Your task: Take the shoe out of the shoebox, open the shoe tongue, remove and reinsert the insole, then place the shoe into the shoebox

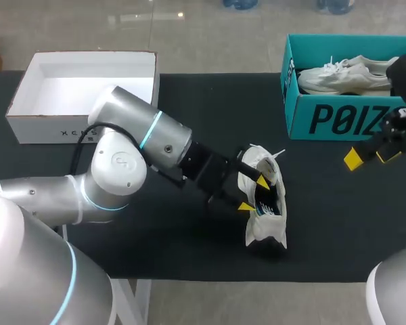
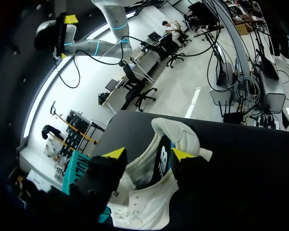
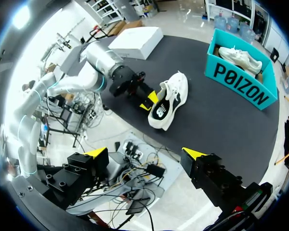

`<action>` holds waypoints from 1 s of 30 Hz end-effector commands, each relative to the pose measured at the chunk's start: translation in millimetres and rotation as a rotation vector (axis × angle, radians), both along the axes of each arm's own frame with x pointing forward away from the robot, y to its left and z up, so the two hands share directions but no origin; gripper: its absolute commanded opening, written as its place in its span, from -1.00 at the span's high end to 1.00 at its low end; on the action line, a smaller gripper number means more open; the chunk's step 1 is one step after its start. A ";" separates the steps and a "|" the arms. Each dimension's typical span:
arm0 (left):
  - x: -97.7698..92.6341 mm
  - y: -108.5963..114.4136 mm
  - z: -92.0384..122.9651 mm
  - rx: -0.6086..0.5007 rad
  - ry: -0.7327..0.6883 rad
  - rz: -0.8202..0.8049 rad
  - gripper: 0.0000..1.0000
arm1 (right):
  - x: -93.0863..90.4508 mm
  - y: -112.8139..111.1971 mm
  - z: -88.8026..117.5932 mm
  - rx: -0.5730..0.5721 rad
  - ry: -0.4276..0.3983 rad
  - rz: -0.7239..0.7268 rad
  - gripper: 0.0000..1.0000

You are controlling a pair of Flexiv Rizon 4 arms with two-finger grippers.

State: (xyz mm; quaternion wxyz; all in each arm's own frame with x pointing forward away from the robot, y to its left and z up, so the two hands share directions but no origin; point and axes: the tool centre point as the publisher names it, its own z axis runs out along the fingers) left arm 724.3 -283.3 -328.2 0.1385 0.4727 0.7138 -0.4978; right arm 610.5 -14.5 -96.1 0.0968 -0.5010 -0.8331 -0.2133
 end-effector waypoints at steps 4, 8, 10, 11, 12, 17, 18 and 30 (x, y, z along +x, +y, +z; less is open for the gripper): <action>-6.9 -2.8 6.1 0.310 -0.116 -0.062 1.00 | 3.2 1.1 0.7 -0.003 0.007 0.002 -1.00; -9.9 -2.1 0.9 0.374 -0.144 -0.091 1.00 | 3.2 1.1 0.7 -0.003 0.007 0.002 -1.00; -9.1 -0.3 -3.2 0.383 -0.138 -0.094 1.00 | 3.2 1.1 0.7 -0.003 0.007 0.002 -1.00; -8.4 0.6 -4.5 0.384 -0.133 -0.094 1.00 | 3.2 1.1 0.7 -0.003 0.007 0.002 -1.00; -7.8 1.5 -5.2 0.386 -0.131 -0.094 1.00 | 3.2 1.1 0.7 -0.003 0.007 0.002 -1.00; -2.8 7.8 -8.4 0.431 -0.147 -0.116 1.00 | 3.2 1.1 0.7 -0.003 0.007 0.002 -1.00; -1.0 8.5 -8.5 0.441 -0.152 -0.119 1.00 | 3.2 1.1 0.7 -0.003 0.007 0.002 -1.00; -10.1 3.2 -22.1 0.511 -0.148 -0.203 1.00 | 3.2 1.1 0.7 -0.003 0.007 0.002 -1.00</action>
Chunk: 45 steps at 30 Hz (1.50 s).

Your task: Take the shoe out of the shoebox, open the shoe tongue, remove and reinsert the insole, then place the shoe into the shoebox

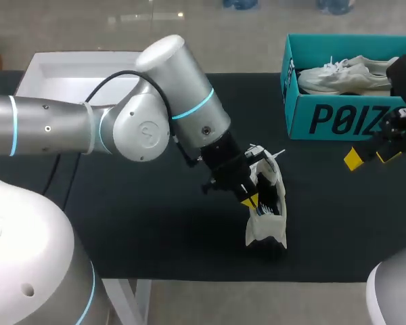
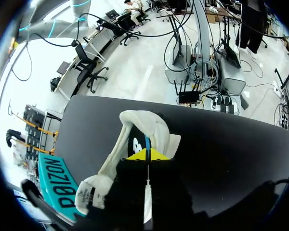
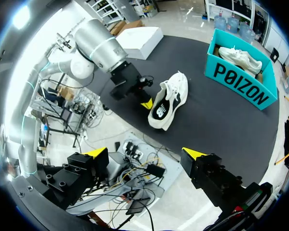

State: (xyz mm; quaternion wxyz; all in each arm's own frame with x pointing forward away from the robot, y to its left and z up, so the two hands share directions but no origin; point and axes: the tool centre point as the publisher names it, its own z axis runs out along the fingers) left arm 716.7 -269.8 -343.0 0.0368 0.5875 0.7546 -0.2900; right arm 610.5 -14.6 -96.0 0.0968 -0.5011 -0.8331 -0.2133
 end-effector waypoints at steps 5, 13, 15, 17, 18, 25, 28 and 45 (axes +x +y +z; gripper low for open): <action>-3.8 -10.8 -16.2 0.053 0.017 -0.031 1.00 | 3.3 1.2 0.7 -0.004 0.007 0.002 -1.00; 1.6 -15.8 -18.5 0.045 0.012 -0.019 1.00 | 3.3 1.2 0.7 -0.004 0.007 0.002 -1.00; 0.7 -18.1 -15.9 0.039 0.010 -0.021 1.00 | 3.3 1.2 0.7 -0.004 0.007 0.002 -1.00; -0.9 -19.5 -13.2 0.034 0.008 -0.026 1.00 | 3.3 1.2 0.7 -0.004 0.007 0.002 -1.00; -1.2 -19.9 -12.8 0.034 0.007 -0.028 1.00 | 3.3 1.2 0.7 -0.004 0.007 0.002 -1.00; -3.6 -20.2 -12.7 0.039 0.008 -0.035 1.00 | 3.3 1.2 0.7 -0.004 0.007 0.002 -1.00; -5.7 -20.3 -9.7 0.037 0.008 -0.037 1.00 | 3.3 1.2 0.7 -0.004 0.007 0.002 -1.00; 1.9 -38.7 -17.8 0.105 -0.057 -0.095 1.00 | 3.3 1.2 0.7 -0.004 0.007 0.002 -1.00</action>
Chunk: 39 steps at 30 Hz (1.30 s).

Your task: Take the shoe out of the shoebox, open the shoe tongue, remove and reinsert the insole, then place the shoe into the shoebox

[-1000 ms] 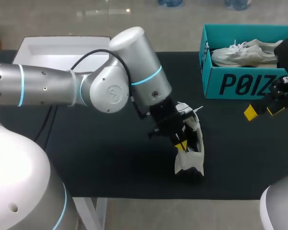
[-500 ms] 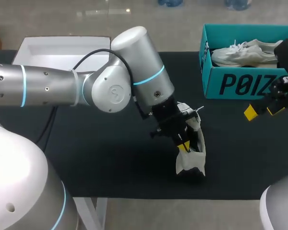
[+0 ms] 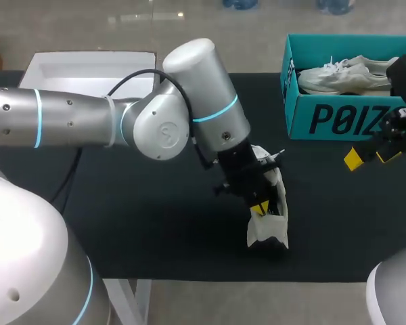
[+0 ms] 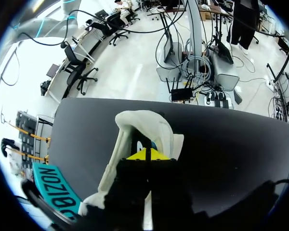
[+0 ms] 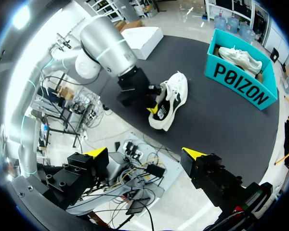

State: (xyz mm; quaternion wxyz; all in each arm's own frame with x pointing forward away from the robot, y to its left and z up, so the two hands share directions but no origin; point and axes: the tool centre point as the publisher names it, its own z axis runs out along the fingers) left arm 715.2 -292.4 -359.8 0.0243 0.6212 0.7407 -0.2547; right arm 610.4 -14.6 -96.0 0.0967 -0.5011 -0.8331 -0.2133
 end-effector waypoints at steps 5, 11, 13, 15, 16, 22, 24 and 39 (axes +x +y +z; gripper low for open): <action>4.8 -22.1 -7.6 0.086 -0.050 -0.077 1.00 | 3.3 1.2 0.7 -0.003 0.007 0.002 -1.00; 6.5 -25.1 -25.7 0.128 -0.065 -0.127 1.00 | 3.3 1.2 0.7 -0.003 0.007 0.002 -1.00; 6.4 -25.5 -33.5 0.148 -0.063 -0.132 1.00 | 3.3 1.2 0.7 -0.003 0.007 0.002 -1.00; 4.4 -26.0 -42.5 0.158 -0.054 -0.140 1.00 | 3.3 1.2 0.7 -0.003 0.007 0.002 -1.00; 4.0 -25.9 -47.1 0.170 -0.049 -0.140 1.00 | 3.3 1.2 0.7 -0.003 0.007 0.002 -1.00; 2.7 -20.8 -57.1 0.205 -0.045 -0.152 1.00 | 3.3 1.2 0.7 -0.003 0.007 0.002 -1.00; 4.3 -19.5 -50.7 0.201 -0.048 -0.152 1.00 | 3.3 1.2 0.7 -0.003 0.007 0.002 -1.00; 5.9 -33.5 -9.5 0.122 -0.108 -0.194 1.00 | 3.3 1.2 0.7 -0.003 0.007 0.002 -1.00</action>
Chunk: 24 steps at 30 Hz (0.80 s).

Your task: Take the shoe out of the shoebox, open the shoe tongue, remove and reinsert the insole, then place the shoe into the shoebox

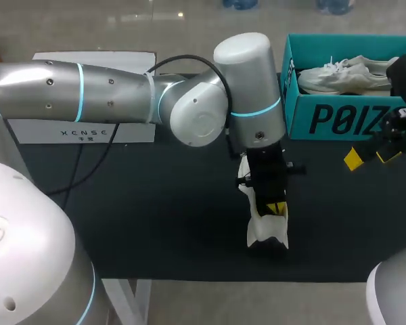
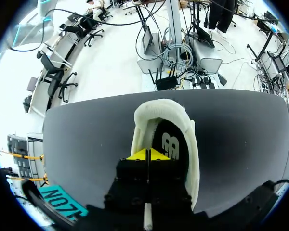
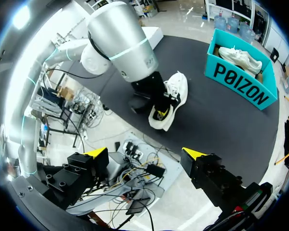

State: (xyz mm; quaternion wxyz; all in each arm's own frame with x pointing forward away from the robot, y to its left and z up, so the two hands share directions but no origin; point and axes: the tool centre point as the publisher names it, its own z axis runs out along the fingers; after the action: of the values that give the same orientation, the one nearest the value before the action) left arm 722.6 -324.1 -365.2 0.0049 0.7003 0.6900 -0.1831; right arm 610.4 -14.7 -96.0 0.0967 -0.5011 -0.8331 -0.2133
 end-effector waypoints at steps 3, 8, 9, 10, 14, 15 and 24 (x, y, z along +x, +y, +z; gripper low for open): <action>-3.9 -3.5 -16.8 0.034 0.007 -0.020 1.00 | 3.3 1.3 0.7 -0.003 0.007 0.003 -1.00; -5.3 -3.0 -38.9 0.063 0.008 -0.029 1.00 | 3.3 1.3 0.7 -0.003 0.007 0.003 -1.00; -5.1 -3.4 -42.1 0.062 0.004 -0.030 1.00 | 3.3 1.3 0.7 -0.003 0.007 0.003 -1.00; -5.0 -3.6 -45.6 0.062 0.003 -0.030 1.00 | 3.3 1.3 0.7 -0.003 0.007 0.003 -1.00; -7.4 -1.6 -57.7 0.086 0.003 -0.032 1.00 | 3.3 1.3 0.7 -0.003 0.007 0.003 -1.00; -8.3 -0.8 -59.6 0.093 0.002 -0.034 1.00 | 3.3 1.3 0.7 -0.003 0.007 0.003 -1.00; -3.3 3.4 -36.6 0.074 -0.037 -0.041 1.00 | 3.3 1.3 0.7 -0.003 0.007 0.003 -1.00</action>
State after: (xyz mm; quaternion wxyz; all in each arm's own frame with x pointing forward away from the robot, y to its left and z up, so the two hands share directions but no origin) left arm 719.4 -325.2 -408.5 -0.0232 0.7168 0.6813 -0.1462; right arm 610.3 -14.7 -96.1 0.0967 -0.5011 -0.8331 -0.2134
